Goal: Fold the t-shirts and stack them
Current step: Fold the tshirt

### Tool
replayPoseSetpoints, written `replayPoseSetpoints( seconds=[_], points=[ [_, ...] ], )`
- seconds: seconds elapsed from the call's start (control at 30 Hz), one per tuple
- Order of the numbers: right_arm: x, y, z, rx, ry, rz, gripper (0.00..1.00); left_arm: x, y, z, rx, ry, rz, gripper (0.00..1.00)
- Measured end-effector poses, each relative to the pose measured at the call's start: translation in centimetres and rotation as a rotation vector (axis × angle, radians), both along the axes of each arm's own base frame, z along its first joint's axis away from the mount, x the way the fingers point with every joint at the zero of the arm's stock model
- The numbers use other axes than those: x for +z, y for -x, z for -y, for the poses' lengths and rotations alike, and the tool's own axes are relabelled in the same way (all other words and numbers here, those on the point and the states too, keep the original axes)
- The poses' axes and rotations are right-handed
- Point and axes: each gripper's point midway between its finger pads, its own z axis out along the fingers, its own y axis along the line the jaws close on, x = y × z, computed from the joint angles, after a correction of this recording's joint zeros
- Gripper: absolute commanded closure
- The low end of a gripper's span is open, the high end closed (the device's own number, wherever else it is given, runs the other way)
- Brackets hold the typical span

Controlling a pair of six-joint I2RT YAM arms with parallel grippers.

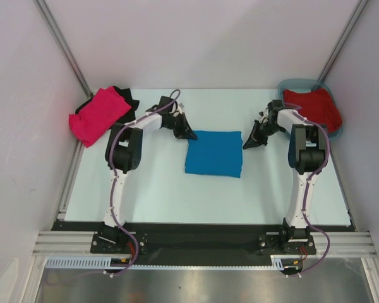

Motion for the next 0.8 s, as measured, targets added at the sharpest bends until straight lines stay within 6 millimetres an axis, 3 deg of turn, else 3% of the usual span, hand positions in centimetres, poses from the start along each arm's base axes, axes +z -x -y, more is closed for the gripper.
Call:
replayPoseSetpoints(
  seconds=[0.13,0.27,0.33,0.43,0.47,0.5,0.53,0.57,0.6,0.63,0.7,0.73,0.8],
  points=[
    [0.6,0.2,0.7,-0.006,0.05,0.007,1.0,0.2,-0.6,-1.5,0.02,-0.068,0.034,0.97],
    [3.7,-0.4,1.6,-0.021,0.11,0.075,1.0,2.0,-0.9,-3.9,0.054,-0.186,0.105,0.93],
    [6.0,-1.2,2.2,-0.035,0.146,0.132,1.0,3.9,-0.5,-5.2,0.075,-0.25,0.149,0.91],
    [10.2,-2.5,3.4,-0.071,0.217,0.233,0.89,7.7,-0.4,-7.1,0.112,-0.334,0.239,0.78],
    [11.7,-2.8,3.8,-0.086,0.24,0.264,0.87,9.2,-0.3,-7.8,0.131,-0.36,0.274,0.88],
    [12.8,-3.0,4.0,-0.094,0.257,0.29,0.83,10.5,-0.2,-8.2,0.146,-0.371,0.297,0.88],
    [14.3,-3.3,4.2,-0.106,0.278,0.324,0.73,12.0,0.0,-8.8,0.158,-0.387,0.334,0.85],
    [15.8,-3.5,4.5,-0.121,0.296,0.354,0.7,13.4,0.4,-9.4,0.173,-0.405,0.363,0.69],
    [17.2,-3.5,4.5,-0.127,0.313,0.382,0.66,14.8,0.7,-10.0,0.186,-0.42,0.395,0.63],
    [18.4,-3.4,4.3,-0.127,0.329,0.404,0.56,16.3,1.1,-10.4,0.198,-0.431,0.426,0.62],
    [20.5,-3.0,3.0,-0.118,0.357,0.448,0.47,18.9,1.8,-11.1,0.22,-0.456,0.485,0.48],
    [21.3,-2.6,2.0,-0.104,0.37,0.466,0.33,19.9,2.2,-11.3,0.224,-0.465,0.509,0.45],
    [21.9,-1.2,-0.5,-0.067,0.404,0.482,0.1,21.7,3.1,-11.2,0.222,-0.486,0.556,0.2]
  ],
)
